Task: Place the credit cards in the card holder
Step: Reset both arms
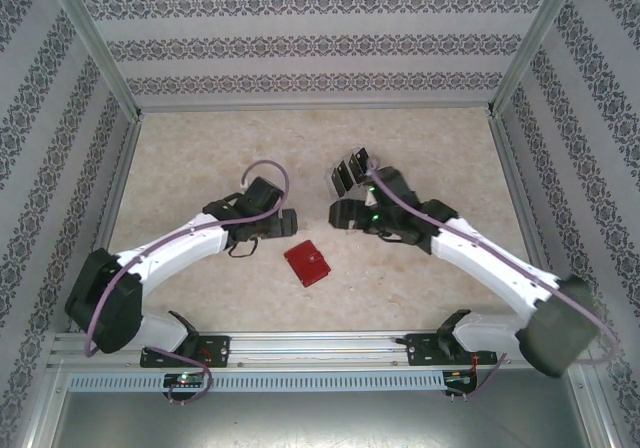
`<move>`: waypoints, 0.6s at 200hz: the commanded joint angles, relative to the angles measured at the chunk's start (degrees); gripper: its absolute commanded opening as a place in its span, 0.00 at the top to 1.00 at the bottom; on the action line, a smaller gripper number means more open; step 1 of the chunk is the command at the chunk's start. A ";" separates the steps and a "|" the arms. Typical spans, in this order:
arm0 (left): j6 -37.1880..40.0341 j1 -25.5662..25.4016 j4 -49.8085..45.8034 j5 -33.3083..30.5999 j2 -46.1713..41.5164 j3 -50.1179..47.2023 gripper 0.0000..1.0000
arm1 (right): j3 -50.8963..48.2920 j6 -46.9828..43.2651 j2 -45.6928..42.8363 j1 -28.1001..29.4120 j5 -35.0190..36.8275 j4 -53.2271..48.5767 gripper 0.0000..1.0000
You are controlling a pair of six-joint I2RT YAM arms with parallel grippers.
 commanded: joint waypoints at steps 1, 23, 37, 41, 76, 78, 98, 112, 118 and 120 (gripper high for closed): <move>4.64 3.38 -4.44 -6.01 -3.86 3.23 0.00 | 1.92 -3.04 -5.12 -4.87 8.16 -6.72 0.03; 7.66 7.45 -4.45 -8.04 -6.79 4.68 0.00 | 3.32 -5.78 -9.00 -12.01 12.70 -8.20 0.02; 10.70 9.93 -2.96 -9.32 -8.65 4.83 0.00 | 4.10 -6.65 -10.51 -16.60 17.66 -9.12 0.02; 11.94 10.48 -2.10 -9.64 -9.27 4.66 0.00 | 4.19 -7.05 -10.97 -17.87 18.80 -8.92 0.02; 23.27 13.40 12.20 -19.18 -15.40 -1.41 0.00 | 0.74 -10.59 -14.50 -26.59 30.04 -0.42 0.02; 23.97 13.60 13.33 -19.68 -15.78 -2.19 0.00 | 0.42 -10.40 -14.50 -27.16 30.53 0.15 0.02; 29.84 16.43 22.98 -21.53 -18.81 -7.28 0.00 | -2.19 -11.60 -13.94 -32.60 31.33 5.27 0.02; 32.38 18.79 27.92 -22.59 -19.85 -10.94 0.00 | -4.75 -14.27 -12.84 -34.66 32.11 9.46 0.02; 33.33 19.76 29.50 -22.47 -20.14 -12.57 0.00 | -5.68 -15.31 -12.22 -35.12 32.63 10.50 0.02; 33.61 20.05 30.12 -22.46 -20.15 -13.14 0.00 | -5.95 -15.78 -12.00 -35.23 32.72 10.82 0.02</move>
